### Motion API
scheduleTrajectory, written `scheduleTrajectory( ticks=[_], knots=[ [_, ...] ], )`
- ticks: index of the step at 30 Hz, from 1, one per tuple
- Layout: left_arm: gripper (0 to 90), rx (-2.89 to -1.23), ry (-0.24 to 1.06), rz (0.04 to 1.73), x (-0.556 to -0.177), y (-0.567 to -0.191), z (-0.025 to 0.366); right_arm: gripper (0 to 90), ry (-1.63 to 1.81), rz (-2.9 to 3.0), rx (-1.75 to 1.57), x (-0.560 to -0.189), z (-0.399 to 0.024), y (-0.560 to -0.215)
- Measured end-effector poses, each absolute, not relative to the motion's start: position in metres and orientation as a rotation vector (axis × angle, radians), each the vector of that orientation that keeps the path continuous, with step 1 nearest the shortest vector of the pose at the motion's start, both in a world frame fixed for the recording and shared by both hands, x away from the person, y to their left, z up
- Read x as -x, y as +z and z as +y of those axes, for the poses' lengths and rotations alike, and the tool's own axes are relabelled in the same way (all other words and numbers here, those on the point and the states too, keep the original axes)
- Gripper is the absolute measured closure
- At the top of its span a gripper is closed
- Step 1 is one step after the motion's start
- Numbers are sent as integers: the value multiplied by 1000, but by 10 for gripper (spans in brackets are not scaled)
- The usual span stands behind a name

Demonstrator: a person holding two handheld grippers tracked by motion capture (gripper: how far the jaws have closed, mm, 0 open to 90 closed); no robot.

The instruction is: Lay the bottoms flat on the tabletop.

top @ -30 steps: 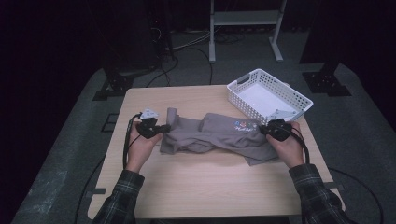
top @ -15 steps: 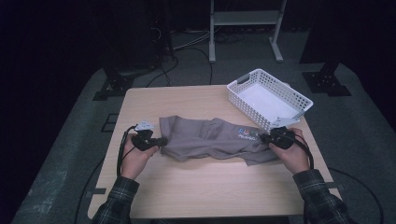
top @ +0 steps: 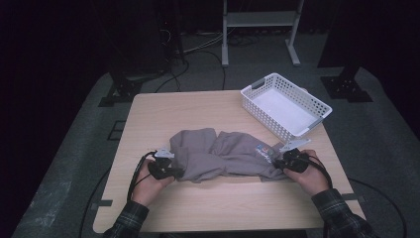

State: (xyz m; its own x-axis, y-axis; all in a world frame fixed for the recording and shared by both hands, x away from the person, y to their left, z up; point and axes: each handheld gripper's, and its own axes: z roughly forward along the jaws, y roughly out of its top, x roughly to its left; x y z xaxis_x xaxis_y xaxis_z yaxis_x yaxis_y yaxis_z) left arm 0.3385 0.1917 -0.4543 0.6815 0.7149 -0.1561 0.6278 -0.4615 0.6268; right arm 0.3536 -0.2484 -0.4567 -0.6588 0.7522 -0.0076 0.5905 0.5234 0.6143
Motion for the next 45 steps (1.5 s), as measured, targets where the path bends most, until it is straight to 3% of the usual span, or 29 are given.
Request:
scheduleTrajectory(
  ticks=[4,8,14,24,36,45],
  knots=[
    [802,-2221,174,1017,-338,-454,190,843,854,2495,-1119,-354,-248,-456],
    [727,-2169,203,1011,-339,-444,195,750,935,2445,-1126,-353,-252,-446],
    [638,-2106,260,960,-337,-424,197,681,1067,2363,-1109,-349,-256,-430],
    [596,-2026,352,913,-352,-397,193,578,1132,2337,-1042,-357,-244,-417],
    [577,-2091,328,952,-390,-423,178,527,1177,2428,-960,-382,-193,-421],
    [561,-2142,283,962,-394,-439,171,475,1178,2526,-933,-397,-152,-438]
  ],
)
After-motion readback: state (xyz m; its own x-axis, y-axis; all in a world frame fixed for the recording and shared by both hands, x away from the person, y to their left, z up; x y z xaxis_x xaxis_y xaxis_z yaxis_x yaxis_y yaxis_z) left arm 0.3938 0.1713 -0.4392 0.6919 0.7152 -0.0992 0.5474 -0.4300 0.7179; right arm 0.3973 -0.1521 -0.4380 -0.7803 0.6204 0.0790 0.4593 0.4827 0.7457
